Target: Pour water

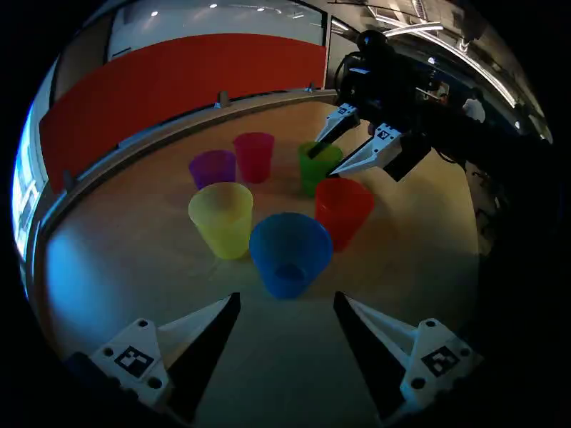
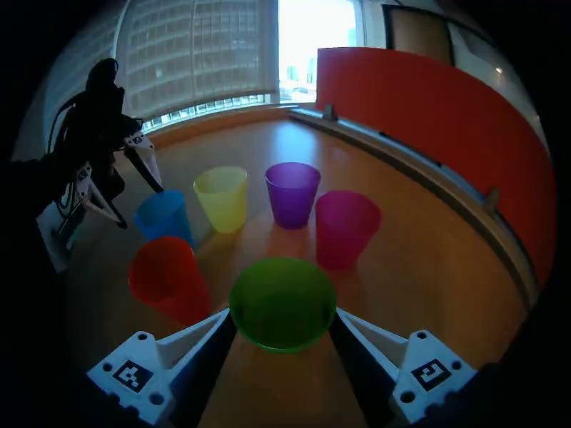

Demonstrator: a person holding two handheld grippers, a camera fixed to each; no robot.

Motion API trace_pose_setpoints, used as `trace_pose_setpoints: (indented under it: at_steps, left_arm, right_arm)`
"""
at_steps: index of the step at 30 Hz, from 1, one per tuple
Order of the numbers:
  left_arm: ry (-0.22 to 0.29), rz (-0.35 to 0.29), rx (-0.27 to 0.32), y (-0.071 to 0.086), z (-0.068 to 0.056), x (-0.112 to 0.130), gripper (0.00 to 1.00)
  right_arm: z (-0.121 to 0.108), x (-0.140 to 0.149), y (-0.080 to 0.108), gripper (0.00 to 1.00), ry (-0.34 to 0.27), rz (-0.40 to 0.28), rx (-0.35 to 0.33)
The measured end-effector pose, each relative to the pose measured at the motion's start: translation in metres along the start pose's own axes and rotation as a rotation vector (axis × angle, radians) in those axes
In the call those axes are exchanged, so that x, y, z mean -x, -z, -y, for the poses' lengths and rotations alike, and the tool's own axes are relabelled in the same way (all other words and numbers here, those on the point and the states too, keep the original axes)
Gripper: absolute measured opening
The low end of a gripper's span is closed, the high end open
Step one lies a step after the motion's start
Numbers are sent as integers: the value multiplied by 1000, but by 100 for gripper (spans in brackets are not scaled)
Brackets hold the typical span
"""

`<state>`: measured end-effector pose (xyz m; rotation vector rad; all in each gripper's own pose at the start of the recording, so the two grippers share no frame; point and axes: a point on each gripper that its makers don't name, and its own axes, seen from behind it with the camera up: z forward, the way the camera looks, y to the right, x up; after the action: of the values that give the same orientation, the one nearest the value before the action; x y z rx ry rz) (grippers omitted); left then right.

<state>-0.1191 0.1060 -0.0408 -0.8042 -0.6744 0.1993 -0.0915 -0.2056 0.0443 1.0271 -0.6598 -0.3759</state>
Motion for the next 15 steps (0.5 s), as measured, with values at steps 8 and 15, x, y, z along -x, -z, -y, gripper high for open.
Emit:
trace_pose_setpoints:
  at_steps: [8,15]
  left_arm:
    - [10,-8,-12,3,0,0,97]
    - [28,-15,-35,8,4,0,97]
  right_arm:
    - [0,2,4,94,-21,-9,7]
    - [1,5,9,100,-30,-9,17]
